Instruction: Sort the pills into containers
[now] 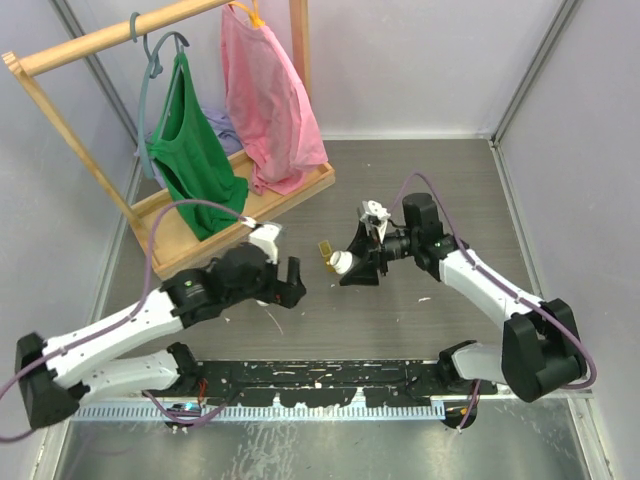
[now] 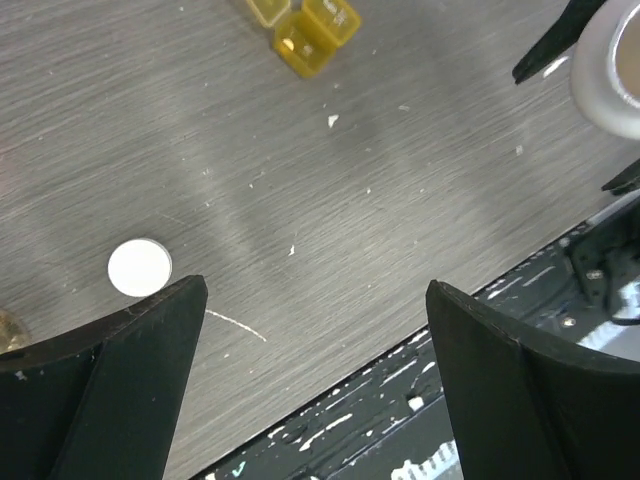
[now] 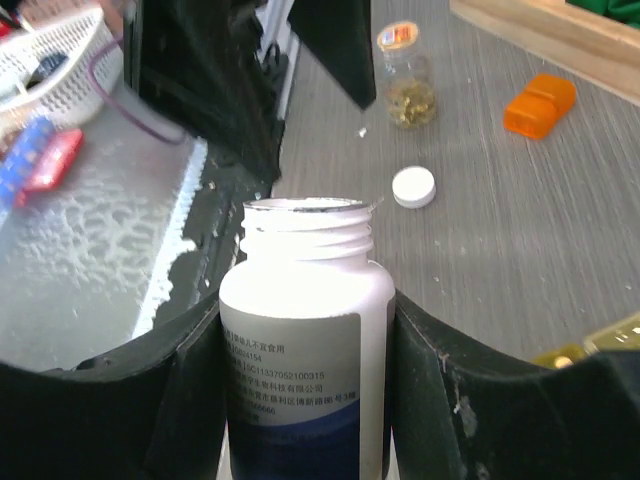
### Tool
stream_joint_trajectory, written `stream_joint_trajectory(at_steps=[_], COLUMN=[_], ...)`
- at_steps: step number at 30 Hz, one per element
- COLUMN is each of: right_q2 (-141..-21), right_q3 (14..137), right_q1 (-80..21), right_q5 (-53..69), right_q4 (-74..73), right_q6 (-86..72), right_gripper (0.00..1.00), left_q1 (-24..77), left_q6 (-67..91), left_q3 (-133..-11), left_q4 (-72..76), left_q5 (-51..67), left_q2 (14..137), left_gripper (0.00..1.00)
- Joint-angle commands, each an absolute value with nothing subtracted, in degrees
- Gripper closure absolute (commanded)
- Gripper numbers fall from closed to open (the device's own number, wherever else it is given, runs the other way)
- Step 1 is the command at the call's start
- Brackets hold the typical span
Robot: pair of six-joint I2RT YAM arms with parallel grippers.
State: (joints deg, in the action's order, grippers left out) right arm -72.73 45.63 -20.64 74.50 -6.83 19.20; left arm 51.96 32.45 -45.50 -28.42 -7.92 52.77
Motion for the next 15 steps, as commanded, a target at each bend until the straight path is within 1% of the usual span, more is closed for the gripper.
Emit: stream_joint_trajectory(at_steps=[1,5,7,9,10,13,15], right_q2=[-68.70,-67.48,-67.50,-68.02,-68.39,-69.14,-69.57], right_q3=[42.63,41.71,41.04,41.30,41.64,43.13,43.49], right_q1=[-19.71,-19.18,-18.88,-18.42,-18.20,-17.95,-17.73], right_q5=[79.54,80.40,80.84,81.07,81.30,81.69,82.09], right_q4=[27.82,21.30,20.02,18.07,16.54,10.47,8.62], right_q6=[-2.51,3.75,5.76,7.71,8.84,13.86,15.72], right_gripper=[0.99,0.99,0.99,0.99,0.99,0.99,0.99], left_q1=[57.55,57.49,56.79,53.83,51.63,46.40,45.05], left_q6=[33.32,36.02,36.05,35.83,35.55,35.44,35.35], left_q3=[-52.11,-49.97,-47.79,-45.59,-44.47,-41.84,-41.50], left_q4=[-37.93,-36.58,-34.22,-31.71,-29.63,-26.35,-25.58], left_q5=[-23.13,-26.44,-27.14,-22.84,-19.69,-12.51,-12.00], left_q2=[60.36,62.84,62.85,63.24,63.77,66.08,67.72], left_gripper=[0.07,0.12,0.24,0.35,0.38,0.40,0.40])
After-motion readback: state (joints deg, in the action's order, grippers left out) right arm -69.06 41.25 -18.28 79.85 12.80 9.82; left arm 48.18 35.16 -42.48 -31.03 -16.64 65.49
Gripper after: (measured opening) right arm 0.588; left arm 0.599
